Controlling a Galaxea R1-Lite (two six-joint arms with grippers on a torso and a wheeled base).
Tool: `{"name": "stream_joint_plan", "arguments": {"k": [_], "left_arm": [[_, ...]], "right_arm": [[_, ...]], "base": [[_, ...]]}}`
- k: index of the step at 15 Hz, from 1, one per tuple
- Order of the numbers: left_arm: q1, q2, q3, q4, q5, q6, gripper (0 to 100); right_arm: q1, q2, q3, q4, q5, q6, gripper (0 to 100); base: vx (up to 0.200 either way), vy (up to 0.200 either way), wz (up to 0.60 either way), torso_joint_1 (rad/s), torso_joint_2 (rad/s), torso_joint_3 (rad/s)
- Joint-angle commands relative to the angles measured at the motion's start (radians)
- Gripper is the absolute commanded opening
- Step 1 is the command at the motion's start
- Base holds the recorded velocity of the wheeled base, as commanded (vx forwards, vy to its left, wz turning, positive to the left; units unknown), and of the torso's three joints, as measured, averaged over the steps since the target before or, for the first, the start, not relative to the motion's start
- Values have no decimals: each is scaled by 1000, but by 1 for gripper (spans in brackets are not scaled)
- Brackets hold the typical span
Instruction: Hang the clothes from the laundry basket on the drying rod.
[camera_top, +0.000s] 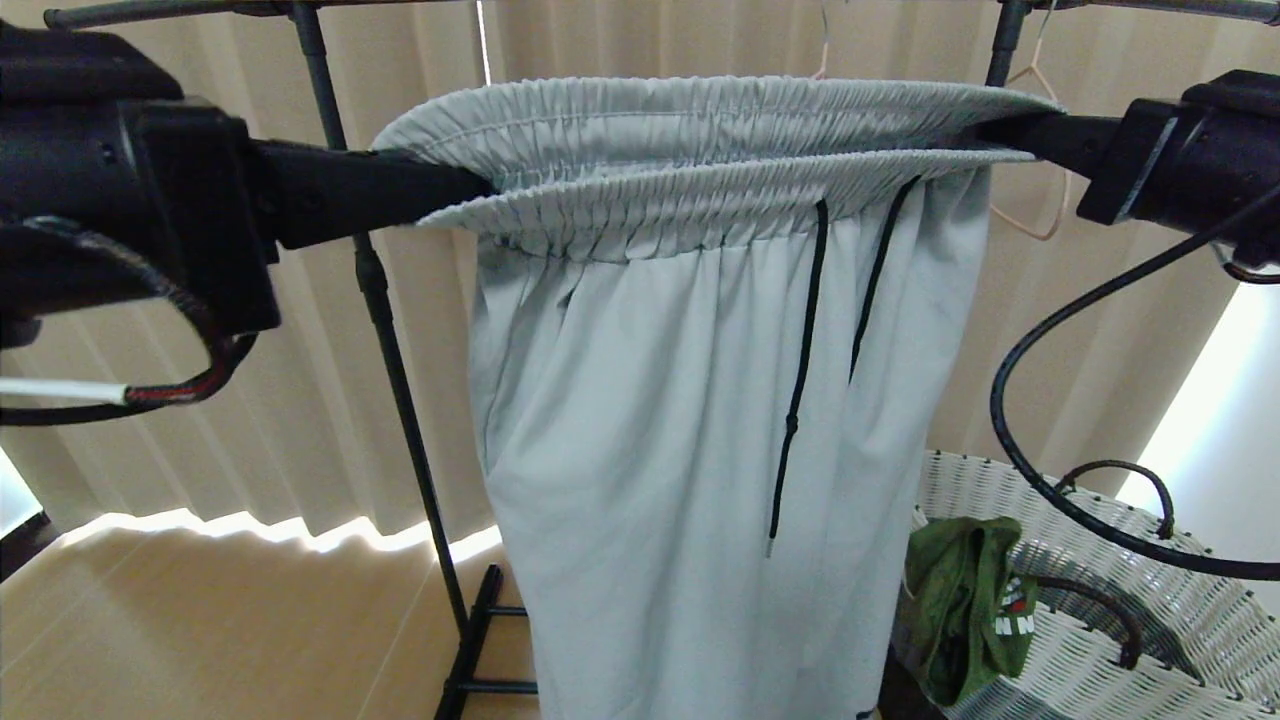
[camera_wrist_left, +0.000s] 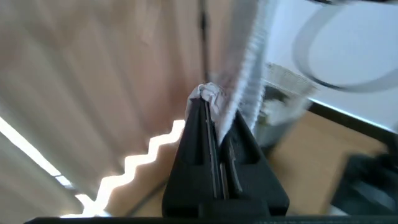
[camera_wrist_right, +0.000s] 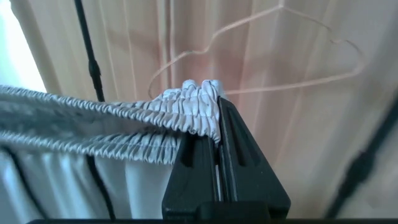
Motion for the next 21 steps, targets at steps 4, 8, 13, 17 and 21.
{"name": "stream_joint_plan", "arguments": {"k": [4,8,13,17,21], "left_arm": [[76,170,-108,-48,77,-1,0],[81,162,-67,-48,77,-3,0],[51,104,5,-45,75,0,0],[55,87,8,-42,77,-1,0],[53,81,10,-42,75,0,0]], "right_arm": [[-5,-136,93,113,-74,-91,0],[15,-158,139,108,-103,-119,0],[70,-152,154,104,-100,-114,0],[84,-144,119,102,-100,-116,0],[81,-153,119,108,-102,-116,0]], "base": [[0,0,0,0,0,0],[0,0,0,0,0,0],[0,0,0,0,0,0],[0,0,0,0,0,0],[0,0,0,0,0,0]]}}
